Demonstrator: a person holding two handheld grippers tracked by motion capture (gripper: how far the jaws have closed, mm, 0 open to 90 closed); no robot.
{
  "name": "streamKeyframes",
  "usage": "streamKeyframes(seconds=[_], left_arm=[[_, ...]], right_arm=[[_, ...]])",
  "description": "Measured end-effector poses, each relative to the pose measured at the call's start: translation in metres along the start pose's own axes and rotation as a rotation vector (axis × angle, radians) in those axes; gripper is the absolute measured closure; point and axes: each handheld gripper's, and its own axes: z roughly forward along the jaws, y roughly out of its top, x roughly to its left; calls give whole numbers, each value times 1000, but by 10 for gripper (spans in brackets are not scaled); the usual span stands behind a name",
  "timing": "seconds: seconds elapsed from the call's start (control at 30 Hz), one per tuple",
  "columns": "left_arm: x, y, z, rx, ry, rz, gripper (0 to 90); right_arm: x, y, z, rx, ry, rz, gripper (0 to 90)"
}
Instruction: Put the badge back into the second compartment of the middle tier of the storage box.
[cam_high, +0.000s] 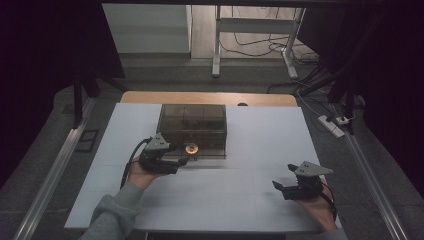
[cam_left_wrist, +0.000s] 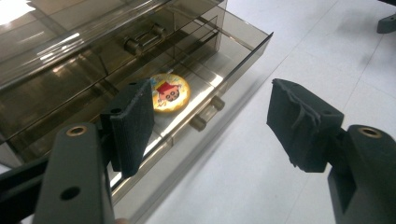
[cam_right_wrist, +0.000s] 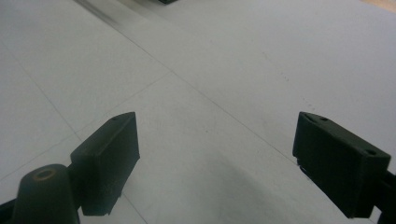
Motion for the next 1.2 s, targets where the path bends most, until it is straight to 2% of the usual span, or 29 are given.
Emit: streamKeyframes(seconds=[0.67,1.2], left_arm=[[0,-32,-22,8,19,-43,289],[6,-67,-37,38,53,-95,272]], right_arm=[[0,-1,0,-1,-4,-1,145],[0,-2,0,-3,-3,-2,145]])
